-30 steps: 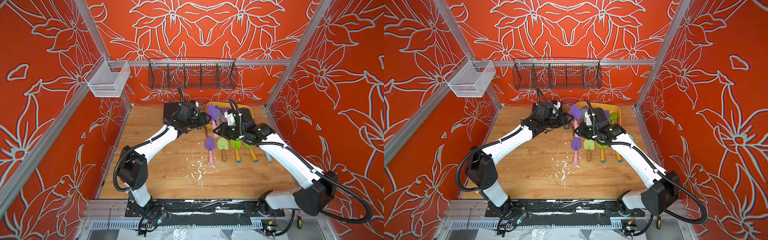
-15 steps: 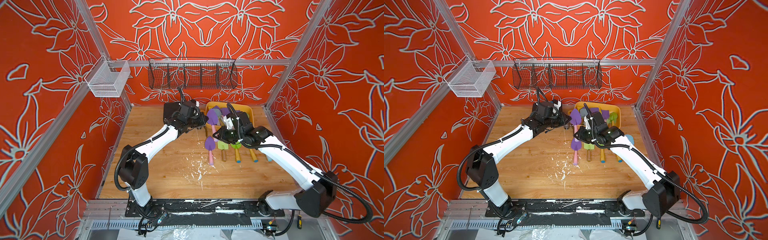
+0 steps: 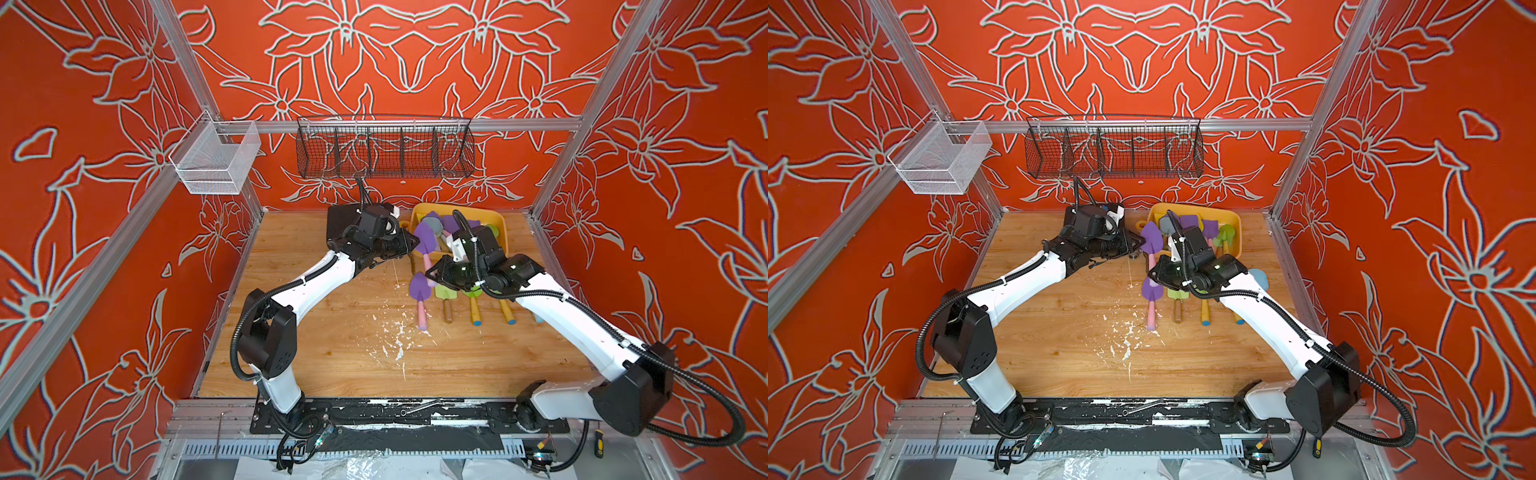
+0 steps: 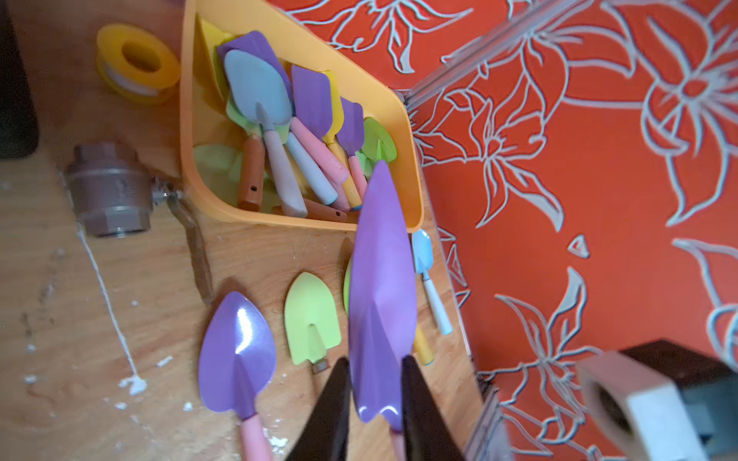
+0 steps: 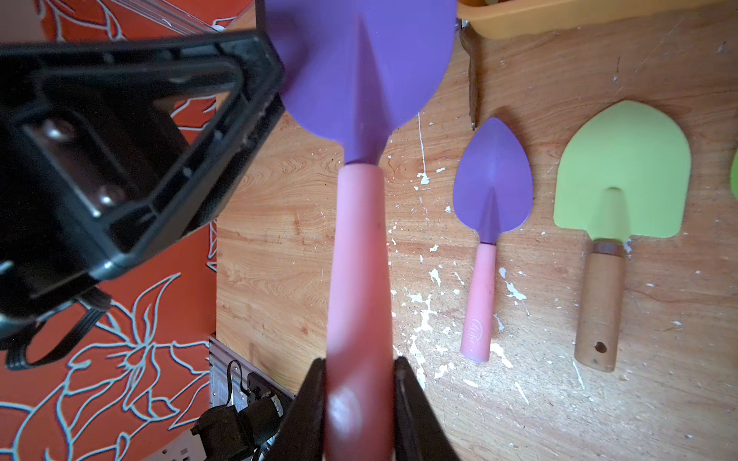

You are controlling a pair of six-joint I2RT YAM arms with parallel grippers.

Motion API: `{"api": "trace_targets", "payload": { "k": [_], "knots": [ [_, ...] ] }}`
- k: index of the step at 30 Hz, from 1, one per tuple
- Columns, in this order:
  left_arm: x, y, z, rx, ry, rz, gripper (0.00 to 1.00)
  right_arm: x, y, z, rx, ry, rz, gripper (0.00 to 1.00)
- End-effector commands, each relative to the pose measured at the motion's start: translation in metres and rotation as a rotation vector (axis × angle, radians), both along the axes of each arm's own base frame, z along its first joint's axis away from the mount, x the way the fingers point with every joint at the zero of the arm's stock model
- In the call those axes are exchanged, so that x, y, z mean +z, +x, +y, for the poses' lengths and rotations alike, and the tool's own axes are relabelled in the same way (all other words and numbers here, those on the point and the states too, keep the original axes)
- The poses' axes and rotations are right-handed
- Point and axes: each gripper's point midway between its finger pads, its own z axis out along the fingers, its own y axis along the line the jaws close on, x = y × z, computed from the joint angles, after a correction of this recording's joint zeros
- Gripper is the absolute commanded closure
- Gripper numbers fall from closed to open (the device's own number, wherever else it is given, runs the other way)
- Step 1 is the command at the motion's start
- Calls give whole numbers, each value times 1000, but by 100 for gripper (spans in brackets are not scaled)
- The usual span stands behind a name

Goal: Take the shovel out of the storage box
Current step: Place the shovel at the center of the board.

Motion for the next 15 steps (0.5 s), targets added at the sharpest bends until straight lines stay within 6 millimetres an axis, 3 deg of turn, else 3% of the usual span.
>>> {"api": "trace_targets", "payload": {
  "k": [1,8,15],
  "knots": [
    [3,-5,-8,-47,-31,2,66,3,-2,2,2,15,-19,100],
    [-6,-5,-8,-46,-23,22,82,2,-5,3,9,24,-16,100],
    [-10,-6,-7,-51,-10,26,84,3,-8,5,19,46,-16,100]
  ]
}}
